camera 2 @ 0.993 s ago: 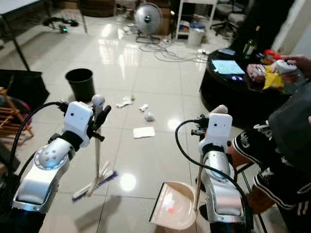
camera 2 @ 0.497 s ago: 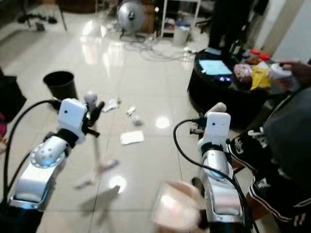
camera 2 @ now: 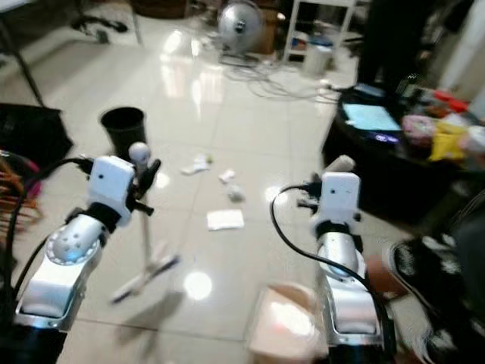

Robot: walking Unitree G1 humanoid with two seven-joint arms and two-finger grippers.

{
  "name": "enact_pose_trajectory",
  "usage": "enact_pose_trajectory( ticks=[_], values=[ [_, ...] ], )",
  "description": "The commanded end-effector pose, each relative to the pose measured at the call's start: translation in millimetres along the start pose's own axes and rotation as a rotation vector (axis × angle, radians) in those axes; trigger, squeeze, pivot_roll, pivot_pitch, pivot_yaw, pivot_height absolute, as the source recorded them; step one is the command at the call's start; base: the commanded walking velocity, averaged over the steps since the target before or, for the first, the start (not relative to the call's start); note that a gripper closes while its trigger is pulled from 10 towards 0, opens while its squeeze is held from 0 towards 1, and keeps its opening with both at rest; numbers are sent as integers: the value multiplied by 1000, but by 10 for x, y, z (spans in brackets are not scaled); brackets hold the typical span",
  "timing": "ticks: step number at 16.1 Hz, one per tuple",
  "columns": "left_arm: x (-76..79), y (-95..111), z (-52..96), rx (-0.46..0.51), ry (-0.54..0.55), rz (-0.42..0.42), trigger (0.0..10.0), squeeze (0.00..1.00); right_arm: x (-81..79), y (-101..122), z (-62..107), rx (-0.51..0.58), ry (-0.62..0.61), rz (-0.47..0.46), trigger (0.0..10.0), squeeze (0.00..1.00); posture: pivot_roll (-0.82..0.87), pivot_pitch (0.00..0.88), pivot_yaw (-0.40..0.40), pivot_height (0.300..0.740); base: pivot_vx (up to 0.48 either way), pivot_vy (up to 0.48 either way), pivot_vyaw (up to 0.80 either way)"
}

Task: Sweep floor

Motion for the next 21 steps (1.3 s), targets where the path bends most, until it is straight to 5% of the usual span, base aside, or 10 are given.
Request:
enact_pose_trajectory(
  ticks=[1,21],
  values=[
    [20,150,-39,66,1,-15,10000,0,123,81,-5,41,-48,11,10000,0,87,0,-18,740,352,0,0],
    [-2,170,-119,69,-11,6,10000,0,124,52,-5,54,-46,1,10000,0,87,0,7,740,393,0,0]
  ],
)
Point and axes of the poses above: a point about 5 cm out from each wrist's last joint towards the gripper, its own z axis pointing back from the gripper into the wrist, its own y axis along the axis of the wrist's last joint, x = y × z, the point moved 2 cm from there along -z, pointing out of the wrist towards the gripper, and after that the axes turned 11 degrees about -z, right-handed, at the moved point
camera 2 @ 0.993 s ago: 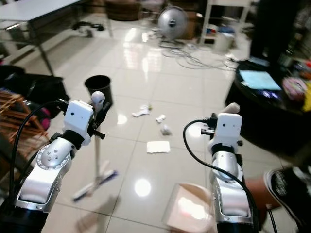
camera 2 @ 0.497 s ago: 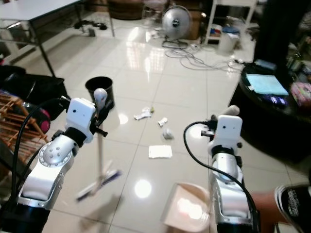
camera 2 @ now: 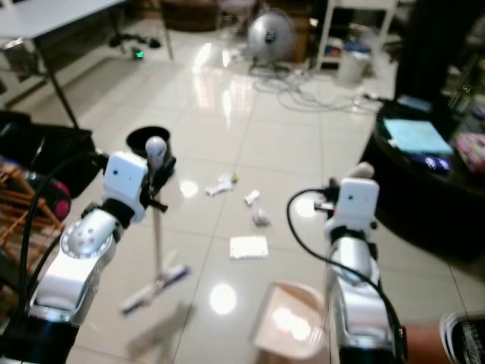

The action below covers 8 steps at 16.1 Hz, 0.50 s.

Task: Sweep floor

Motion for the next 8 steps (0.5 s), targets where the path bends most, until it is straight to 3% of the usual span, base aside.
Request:
enact_pose_trajectory(
  ticks=[1,7,8],
  values=[
    [-140,65,-11,24,35,-49,10000,0,-114,104,-10,45,32,-25,10000,0,87,0,9,740,416,0,0],
    [-142,61,-14,22,35,-49,10000,0,-110,92,-4,35,29,-34,10000,0,83,0,11,740,416,0,0],
    [-141,57,-14,22,34,-49,10000,0,-138,81,-17,22,53,-10,10000,0,83,0,9,740,420,0,731]
  ],
)
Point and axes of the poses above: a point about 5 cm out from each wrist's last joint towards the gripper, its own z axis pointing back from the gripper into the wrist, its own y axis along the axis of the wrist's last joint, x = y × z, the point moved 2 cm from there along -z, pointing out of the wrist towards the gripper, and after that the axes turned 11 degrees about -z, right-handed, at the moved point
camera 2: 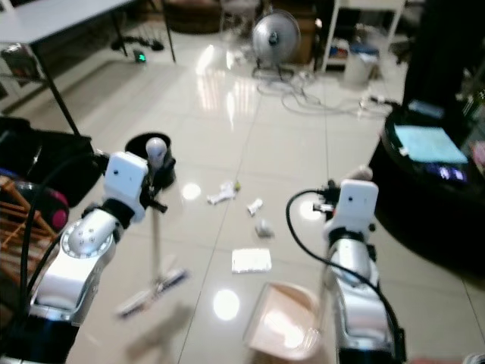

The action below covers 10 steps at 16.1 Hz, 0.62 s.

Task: Sweep floor

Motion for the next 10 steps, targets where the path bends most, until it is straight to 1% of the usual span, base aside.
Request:
enact_pose_trajectory(
  ticks=[1,3,5,10],
  values=[
    [-141,79,-1,30,36,-53,10000,0,-150,105,-27,37,49,-12,10000,0,83,0,9,740,420,0,800],
    [-140,76,-2,28,36,-53,10000,0,-151,107,-30,37,47,-16,10000,0,83,0,10,740,418,0,800],
    [-136,73,-5,27,33,-54,10000,0,-149,111,-35,39,47,-12,10000,0,81,0,12,740,416,0,572],
    [-135,73,-15,29,29,-54,10000,0,-127,124,-30,52,32,-22,10000,0,79,0,14,740,419,0,0]
  ],
)
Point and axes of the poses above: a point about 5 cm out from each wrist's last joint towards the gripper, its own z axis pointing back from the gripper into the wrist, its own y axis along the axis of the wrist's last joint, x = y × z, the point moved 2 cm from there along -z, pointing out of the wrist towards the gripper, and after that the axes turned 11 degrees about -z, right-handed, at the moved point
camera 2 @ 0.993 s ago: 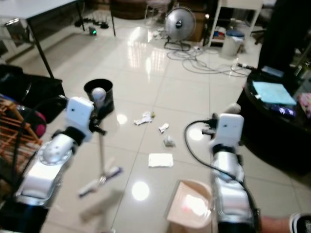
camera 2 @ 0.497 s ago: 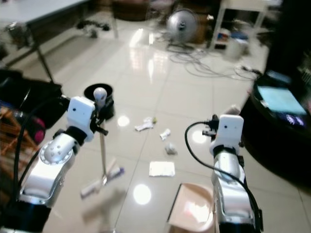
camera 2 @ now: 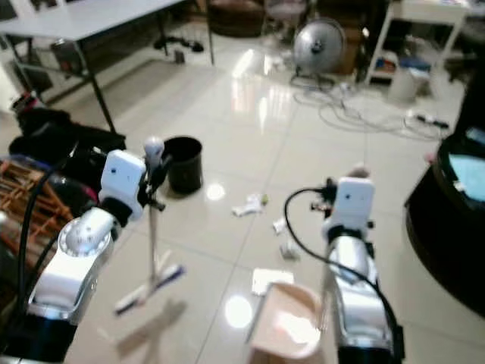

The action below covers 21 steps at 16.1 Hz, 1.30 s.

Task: Sweep floor

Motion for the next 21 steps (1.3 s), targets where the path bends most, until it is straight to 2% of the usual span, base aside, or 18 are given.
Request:
enact_pose_trajectory(
  ticks=[1,7,16,19,21],
  values=[
    [-95,75,-23,29,18,-40,10000,0,-74,83,-15,32,9,-35,10000,0,78,0,14,740,416,0,0],
    [-71,60,-33,28,5,-38,10000,0,-21,45,7,24,-17,-46,10000,0,71,0,20,740,417,0,-609],
    [-33,54,-62,38,-15,-37,10000,0,40,9,18,18,-42,-36,10000,0,62,0,25,740,420,0,0],
    [-5,42,-83,38,-26,-36,10000,0,67,-1,15,18,-54,-31,10000,0,58,0,27,740,417,0,-708],
    [7,38,-115,37,-27,-36,10000,0,101,1,-8,22,-55,-22,10000,0,60,0,26,740,420,0,0]
  ],
)
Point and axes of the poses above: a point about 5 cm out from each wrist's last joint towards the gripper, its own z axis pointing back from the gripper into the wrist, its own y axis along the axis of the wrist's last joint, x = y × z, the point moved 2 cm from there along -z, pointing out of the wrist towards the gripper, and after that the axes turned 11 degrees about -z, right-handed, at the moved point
